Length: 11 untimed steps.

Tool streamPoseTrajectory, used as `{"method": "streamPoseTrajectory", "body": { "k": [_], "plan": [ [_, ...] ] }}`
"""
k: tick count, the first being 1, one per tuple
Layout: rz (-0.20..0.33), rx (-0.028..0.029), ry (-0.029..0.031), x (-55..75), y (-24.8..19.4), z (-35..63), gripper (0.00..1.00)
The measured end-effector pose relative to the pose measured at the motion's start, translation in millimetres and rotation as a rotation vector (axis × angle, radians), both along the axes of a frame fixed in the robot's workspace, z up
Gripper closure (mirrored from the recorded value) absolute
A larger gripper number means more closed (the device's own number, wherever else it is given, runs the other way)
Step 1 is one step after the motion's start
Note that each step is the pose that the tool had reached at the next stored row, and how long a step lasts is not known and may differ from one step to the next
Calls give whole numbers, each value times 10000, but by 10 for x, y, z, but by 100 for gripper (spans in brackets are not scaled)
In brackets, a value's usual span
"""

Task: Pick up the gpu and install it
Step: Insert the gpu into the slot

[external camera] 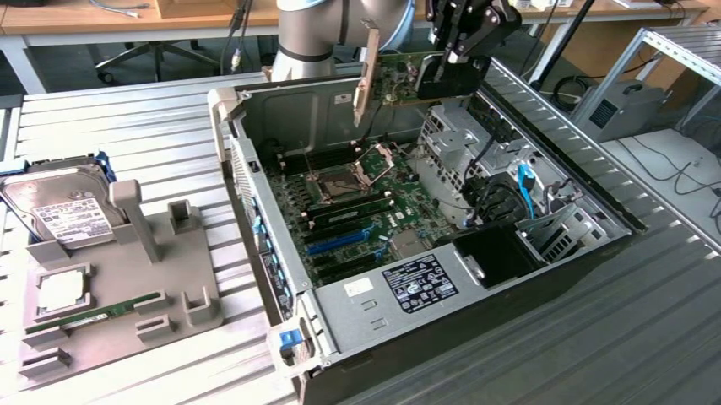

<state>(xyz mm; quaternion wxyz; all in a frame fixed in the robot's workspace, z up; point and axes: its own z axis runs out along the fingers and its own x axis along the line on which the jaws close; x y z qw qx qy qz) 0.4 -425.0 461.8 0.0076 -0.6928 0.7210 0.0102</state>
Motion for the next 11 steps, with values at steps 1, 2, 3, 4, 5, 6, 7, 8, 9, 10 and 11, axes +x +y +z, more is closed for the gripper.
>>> {"method": "streamPoseTrajectory", "body": {
  "k": [1, 2, 3, 4, 5, 6, 7, 8, 9, 10, 11],
  "plan": [
    [0, 0, 0, -14, 1, 0, 73],
    [0, 0, 0, -24, 2, 0, 73],
    [0, -1, 0, -41, 3, 0, 73],
    [0, 0, 0, -58, 4, 0, 73],
    [0, 0, 0, -74, 5, 0, 73],
    [-1, 1, 0, -84, 6, 0, 73],
    [0, 0, 0, -96, 7, 0, 73],
    [0, 0, 0, -109, 8, 0, 73],
    [0, 0, 0, -119, 9, 0, 73],
    [1, 0, 0, -130, 10, 0, 73],
    [0, 0, 0, -140, 11, 0, 73]
  ]
}}
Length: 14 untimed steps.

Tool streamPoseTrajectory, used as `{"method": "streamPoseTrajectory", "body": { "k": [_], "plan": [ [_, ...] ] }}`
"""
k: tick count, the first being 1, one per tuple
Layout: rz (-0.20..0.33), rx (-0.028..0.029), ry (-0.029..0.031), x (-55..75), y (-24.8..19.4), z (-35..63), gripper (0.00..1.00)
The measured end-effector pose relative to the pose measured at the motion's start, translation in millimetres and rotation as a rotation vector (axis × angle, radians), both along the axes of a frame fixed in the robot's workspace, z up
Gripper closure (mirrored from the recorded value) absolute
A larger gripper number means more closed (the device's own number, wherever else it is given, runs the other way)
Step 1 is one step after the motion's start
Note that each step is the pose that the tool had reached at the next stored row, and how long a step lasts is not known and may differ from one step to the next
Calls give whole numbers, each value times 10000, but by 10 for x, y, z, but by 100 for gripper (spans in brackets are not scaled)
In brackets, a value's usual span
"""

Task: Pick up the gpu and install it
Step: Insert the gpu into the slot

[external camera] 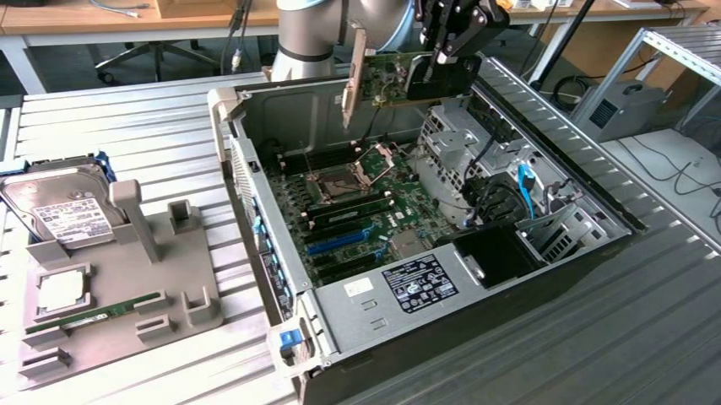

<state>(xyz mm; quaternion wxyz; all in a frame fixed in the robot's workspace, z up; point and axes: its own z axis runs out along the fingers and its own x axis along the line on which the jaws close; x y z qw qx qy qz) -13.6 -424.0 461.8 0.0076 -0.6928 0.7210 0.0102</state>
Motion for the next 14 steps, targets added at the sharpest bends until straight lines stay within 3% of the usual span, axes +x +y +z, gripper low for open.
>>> {"method": "streamPoseTrajectory", "body": {
  "k": [14],
  "plan": [
    [-3, 0, 0, -161, 14, 0, 73]
  ]
}}
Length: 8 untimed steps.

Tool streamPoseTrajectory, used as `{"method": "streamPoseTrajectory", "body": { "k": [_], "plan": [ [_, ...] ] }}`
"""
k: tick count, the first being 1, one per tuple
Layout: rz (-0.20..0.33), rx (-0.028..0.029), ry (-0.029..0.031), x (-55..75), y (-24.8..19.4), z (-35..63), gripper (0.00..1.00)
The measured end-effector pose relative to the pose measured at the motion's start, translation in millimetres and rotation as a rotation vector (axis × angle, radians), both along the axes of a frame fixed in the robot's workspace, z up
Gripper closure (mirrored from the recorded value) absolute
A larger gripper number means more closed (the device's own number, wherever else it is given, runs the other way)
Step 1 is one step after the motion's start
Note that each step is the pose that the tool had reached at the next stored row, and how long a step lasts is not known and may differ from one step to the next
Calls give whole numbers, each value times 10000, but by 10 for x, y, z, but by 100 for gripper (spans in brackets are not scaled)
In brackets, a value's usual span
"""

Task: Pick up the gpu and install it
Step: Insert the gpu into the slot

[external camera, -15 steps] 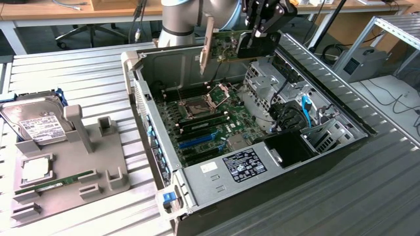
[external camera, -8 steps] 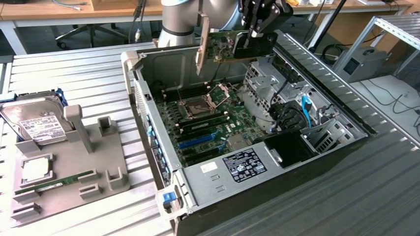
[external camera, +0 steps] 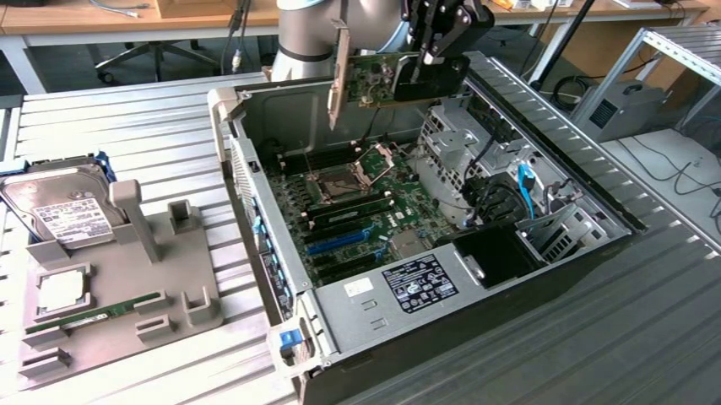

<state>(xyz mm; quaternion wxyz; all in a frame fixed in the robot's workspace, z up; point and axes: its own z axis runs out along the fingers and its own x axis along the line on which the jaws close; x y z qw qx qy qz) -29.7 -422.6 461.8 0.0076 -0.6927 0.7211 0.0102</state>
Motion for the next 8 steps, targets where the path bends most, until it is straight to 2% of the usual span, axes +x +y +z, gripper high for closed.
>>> {"method": "streamPoseTrajectory", "body": {
  "k": [8],
  "plan": [
    [-3, -1, 0, -84, 12, 0, 73]
  ]
}}
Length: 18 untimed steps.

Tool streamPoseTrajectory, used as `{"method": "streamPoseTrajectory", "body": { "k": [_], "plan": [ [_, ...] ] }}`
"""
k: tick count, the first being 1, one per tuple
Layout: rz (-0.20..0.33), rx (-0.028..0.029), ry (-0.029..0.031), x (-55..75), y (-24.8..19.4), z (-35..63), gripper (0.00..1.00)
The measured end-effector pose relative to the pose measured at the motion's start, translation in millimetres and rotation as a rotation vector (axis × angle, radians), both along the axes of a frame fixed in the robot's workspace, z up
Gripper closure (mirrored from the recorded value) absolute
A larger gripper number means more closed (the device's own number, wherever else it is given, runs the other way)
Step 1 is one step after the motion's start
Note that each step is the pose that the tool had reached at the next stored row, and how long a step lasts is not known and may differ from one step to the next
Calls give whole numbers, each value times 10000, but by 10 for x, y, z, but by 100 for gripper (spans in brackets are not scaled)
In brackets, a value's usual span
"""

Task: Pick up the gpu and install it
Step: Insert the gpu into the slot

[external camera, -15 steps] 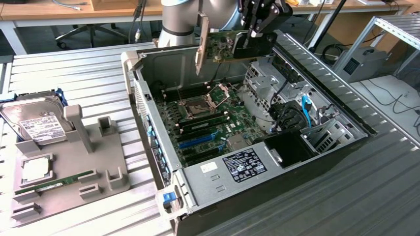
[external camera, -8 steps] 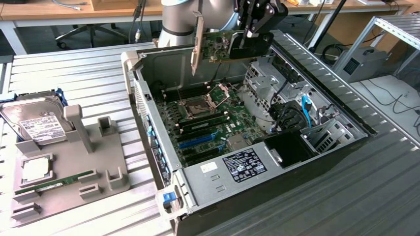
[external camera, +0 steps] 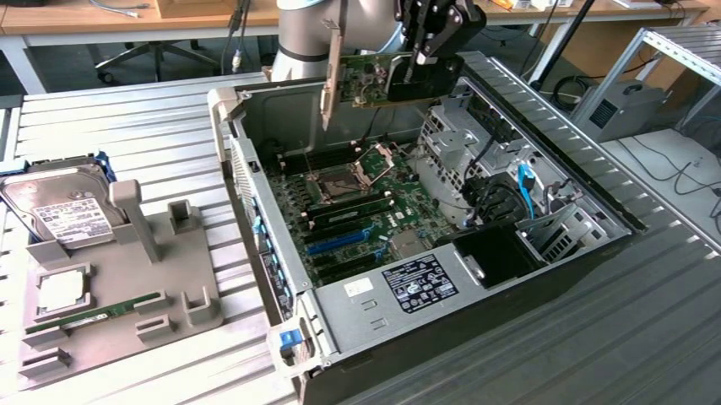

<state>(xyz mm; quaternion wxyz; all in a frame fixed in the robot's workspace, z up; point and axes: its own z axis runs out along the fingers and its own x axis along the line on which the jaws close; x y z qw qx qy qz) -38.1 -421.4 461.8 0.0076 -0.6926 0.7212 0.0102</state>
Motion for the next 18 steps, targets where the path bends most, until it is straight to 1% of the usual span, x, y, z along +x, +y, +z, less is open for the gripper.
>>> {"method": "streamPoseTrajectory", "body": {
  "k": [7, 18],
  "plan": [
    [-1, -1, 0, -9, 3, -17, 73],
    [1, 0, 0, -17, 3, -124, 73]
  ]
}}
